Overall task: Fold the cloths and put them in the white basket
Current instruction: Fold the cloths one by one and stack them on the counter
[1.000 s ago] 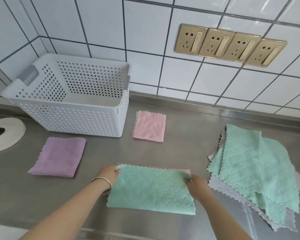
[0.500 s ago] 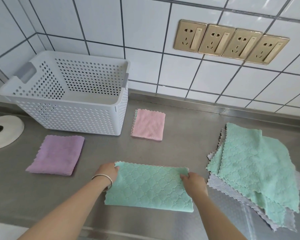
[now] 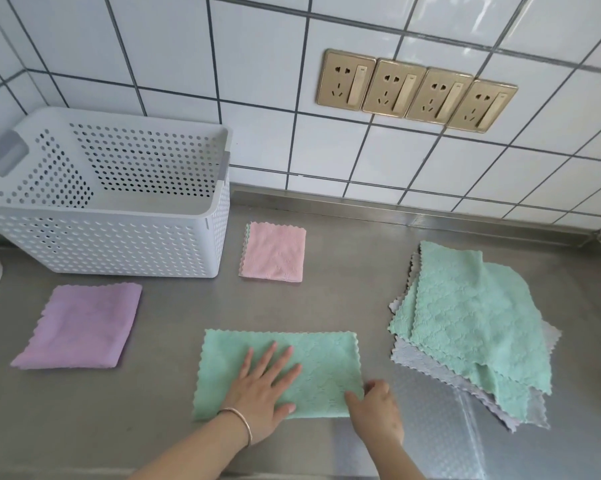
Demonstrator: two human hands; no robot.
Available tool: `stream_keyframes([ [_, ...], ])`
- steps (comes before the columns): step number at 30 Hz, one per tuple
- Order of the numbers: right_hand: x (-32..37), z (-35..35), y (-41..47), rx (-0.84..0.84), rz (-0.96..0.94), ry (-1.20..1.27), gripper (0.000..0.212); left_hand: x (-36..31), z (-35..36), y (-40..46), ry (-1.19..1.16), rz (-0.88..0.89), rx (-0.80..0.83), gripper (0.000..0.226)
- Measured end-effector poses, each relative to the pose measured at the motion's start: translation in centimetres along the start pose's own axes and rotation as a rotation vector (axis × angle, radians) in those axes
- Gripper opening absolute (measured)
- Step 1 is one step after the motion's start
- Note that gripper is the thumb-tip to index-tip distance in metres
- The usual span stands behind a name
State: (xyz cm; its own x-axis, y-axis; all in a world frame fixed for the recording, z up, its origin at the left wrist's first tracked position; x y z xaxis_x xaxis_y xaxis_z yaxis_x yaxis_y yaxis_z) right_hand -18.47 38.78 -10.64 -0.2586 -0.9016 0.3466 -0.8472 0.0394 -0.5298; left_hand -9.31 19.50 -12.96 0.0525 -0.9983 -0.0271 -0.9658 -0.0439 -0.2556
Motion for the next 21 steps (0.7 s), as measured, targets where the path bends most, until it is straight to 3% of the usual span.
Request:
stream_keyframes([
  [5,-0.2,0.0,0.3,0.116,0.04,-0.068,0.019,-0.5,0.5,0.5,-0.032,0.065,0.172,0.087],
  [8,0.2,-0.6,-0.2,0.022,0.031,0.099,0.013,0.0,-1.1,1.0,-0.1,0.011,0.082,0.077],
  [12,2.0,-1.7,-2.0,-0.163,-0.054,0.35,0.014,-0.5,-3.4,1.8,-0.344,-0.074,0.166,0.063],
  [14,4.1,-2.3,-3.5,-0.296,-0.211,0.344,0.02,-0.3,-6.0,1.9,-0.584,-0.175,0.045,0.06],
  [16,7.0,-2.1,-5.4,-0.379,-0.459,0.292,0.035,0.2,-8.1,1.8,-0.863,-0.295,-0.076,0.044],
  [18,9.9,-1.0,-7.4,-0.393,-0.719,0.264,0.044,0.7,-8.7,1.7,-1.177,-0.437,-0.012,0.024],
  [21,12.8,1.0,-10.1,-0.398,-1.082,0.162,0.043,1.3,-8.2,0.4,-1.671,-0.648,0.132,0.032],
])
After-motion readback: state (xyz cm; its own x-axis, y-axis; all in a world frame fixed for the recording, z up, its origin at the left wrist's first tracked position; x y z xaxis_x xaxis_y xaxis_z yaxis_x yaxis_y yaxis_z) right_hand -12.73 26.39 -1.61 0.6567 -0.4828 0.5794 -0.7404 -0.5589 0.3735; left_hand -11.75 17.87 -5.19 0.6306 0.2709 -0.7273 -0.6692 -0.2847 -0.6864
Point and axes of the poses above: each hand's wrist, its own y-axis towards the middle knuckle, its own z-axis out of the palm, x = y × z, the point moved 7 cm from there along y, towards the middle knuckle, and after that the axes turned 3 degrees about y, right-handed, at the moved point
